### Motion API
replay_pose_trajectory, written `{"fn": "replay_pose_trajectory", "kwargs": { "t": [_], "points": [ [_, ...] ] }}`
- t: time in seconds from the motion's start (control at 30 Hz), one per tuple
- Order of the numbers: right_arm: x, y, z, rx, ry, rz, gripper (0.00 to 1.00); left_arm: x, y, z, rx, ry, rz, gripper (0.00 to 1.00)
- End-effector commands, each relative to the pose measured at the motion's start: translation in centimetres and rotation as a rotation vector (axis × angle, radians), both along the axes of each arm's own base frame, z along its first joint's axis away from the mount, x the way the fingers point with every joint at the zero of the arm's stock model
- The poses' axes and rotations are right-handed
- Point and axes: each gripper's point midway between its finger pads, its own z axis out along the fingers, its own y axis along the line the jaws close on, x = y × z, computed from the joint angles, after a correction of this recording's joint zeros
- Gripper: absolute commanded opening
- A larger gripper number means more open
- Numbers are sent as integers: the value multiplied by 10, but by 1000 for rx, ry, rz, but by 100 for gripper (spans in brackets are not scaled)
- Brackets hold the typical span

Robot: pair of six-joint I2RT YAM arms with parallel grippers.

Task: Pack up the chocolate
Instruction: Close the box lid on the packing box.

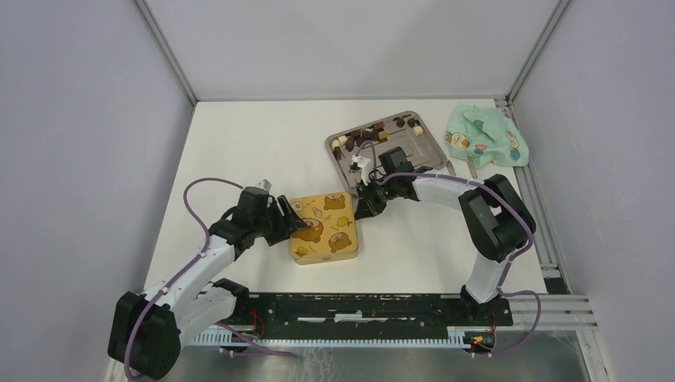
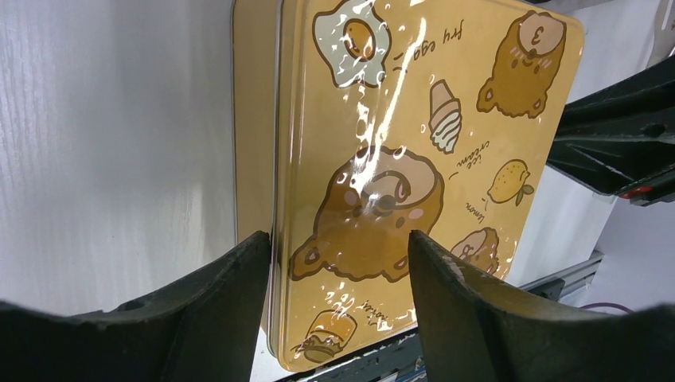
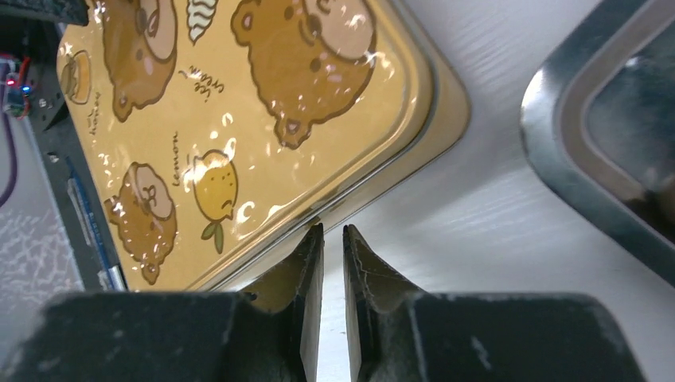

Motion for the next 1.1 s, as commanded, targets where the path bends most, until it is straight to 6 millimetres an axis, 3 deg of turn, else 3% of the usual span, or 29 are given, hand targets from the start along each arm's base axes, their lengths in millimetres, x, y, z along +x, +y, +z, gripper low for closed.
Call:
{"fn": "replay_pose_trajectory", "kwargs": {
  "t": [0.0,0.13,0.27,0.4,0.53,0.6,0.7,0.83,0.93,1.07],
  "points": [
    [-9,21,17,113,49,62,20,13,-13,22,-53,-90,-48,70],
    [-11,25,24,142,64,65,20,13,-12,19,-51,-83,-47,70],
    [9,10,20,39,-49,43,24,11,-7,15,-26,-62,-21,71],
    [36,-10,39,-32,-191,-1,36,12,-4,16,-17,-62,-5,72],
    [47,-25,59,-24,-273,-27,47,12,-3,18,-12,-67,-1,73],
    [41,-24,70,37,-272,-7,58,12,-2,18,-11,-64,4,73],
    [16,-12,85,193,-205,66,74,12,-2,21,-17,-71,10,73],
    [-15,6,95,353,-74,79,83,12,-3,25,-31,-79,16,73],
    [-23,15,79,304,-40,69,85,11,-5,27,-41,-85,15,73],
    [-17,16,49,196,3,7,85,10,-6,26,-54,-91,20,74]
  ]
}}
